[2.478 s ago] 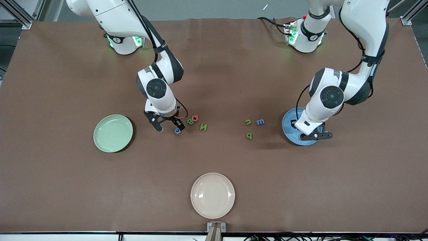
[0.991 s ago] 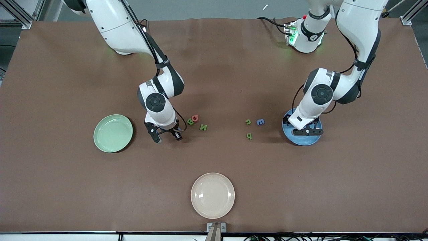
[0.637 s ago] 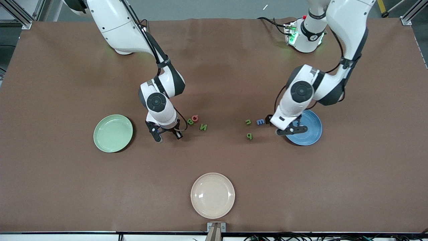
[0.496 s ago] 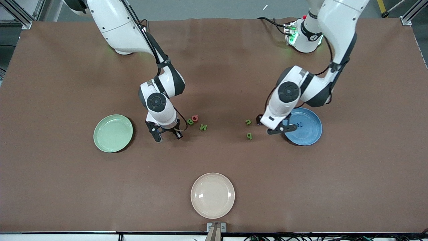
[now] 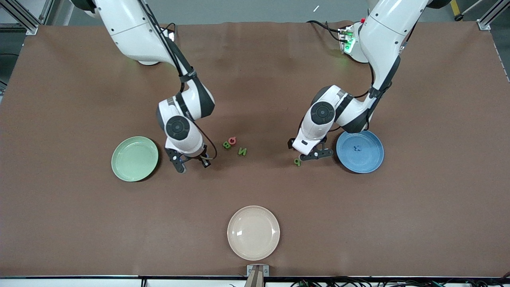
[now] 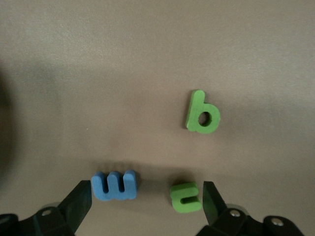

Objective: Sort upper and lower case letters into plates
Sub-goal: 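Grasp the blue m with the left gripper while the right gripper places C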

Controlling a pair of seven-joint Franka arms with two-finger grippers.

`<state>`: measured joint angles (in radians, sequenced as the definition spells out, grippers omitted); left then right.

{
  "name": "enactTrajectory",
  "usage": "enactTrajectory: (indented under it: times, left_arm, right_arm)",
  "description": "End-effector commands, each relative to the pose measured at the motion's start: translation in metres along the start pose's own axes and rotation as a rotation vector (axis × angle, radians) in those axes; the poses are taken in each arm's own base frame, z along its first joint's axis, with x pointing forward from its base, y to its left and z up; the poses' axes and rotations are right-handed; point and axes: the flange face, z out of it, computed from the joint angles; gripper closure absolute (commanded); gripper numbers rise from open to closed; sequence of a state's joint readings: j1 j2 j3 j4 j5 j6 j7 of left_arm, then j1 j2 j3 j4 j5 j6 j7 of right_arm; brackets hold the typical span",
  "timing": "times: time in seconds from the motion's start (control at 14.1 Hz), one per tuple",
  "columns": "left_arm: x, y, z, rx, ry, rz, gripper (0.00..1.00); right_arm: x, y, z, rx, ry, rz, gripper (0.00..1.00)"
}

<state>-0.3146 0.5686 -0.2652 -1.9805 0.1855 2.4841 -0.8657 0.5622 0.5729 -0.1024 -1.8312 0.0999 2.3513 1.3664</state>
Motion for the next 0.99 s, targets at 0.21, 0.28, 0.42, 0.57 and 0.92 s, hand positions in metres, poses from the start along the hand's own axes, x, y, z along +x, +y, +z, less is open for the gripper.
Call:
enactTrajectory:
  times: [0.21, 0.28, 0.42, 0.57, 0.92]
  left_arm:
    - [0.007, -0.007, -0.003, -0.019, 0.021, -0.023, 0.01]
    - [0.009, -0.009, -0.005, -0.02, 0.022, -0.026, 0.01]
    - [0.016, -0.016, -0.01, -0.024, 0.03, -0.037, 0.01]
    - [0.015, -0.022, -0.007, -0.017, 0.024, -0.032, 0.01]
    - [-0.002, -0.032, 0.006, 0.019, 0.002, -0.005, 0.02]
  right_arm:
    - [0.092, 0.074, -0.041, -0.012, -0.054, -0.177, 1.0]
    - [0.105, 0.084, -0.043, -0.01, -0.058, -0.21, 1.0]
    - [0.124, 0.1, -0.04, -0.021, -0.069, -0.276, 1.0]
    - [0.153, 0.122, -0.029, -0.025, -0.077, -0.337, 1.0]
    - [0.208, 0.182, 0.004, 0.016, -0.045, -0.463, 1.0]
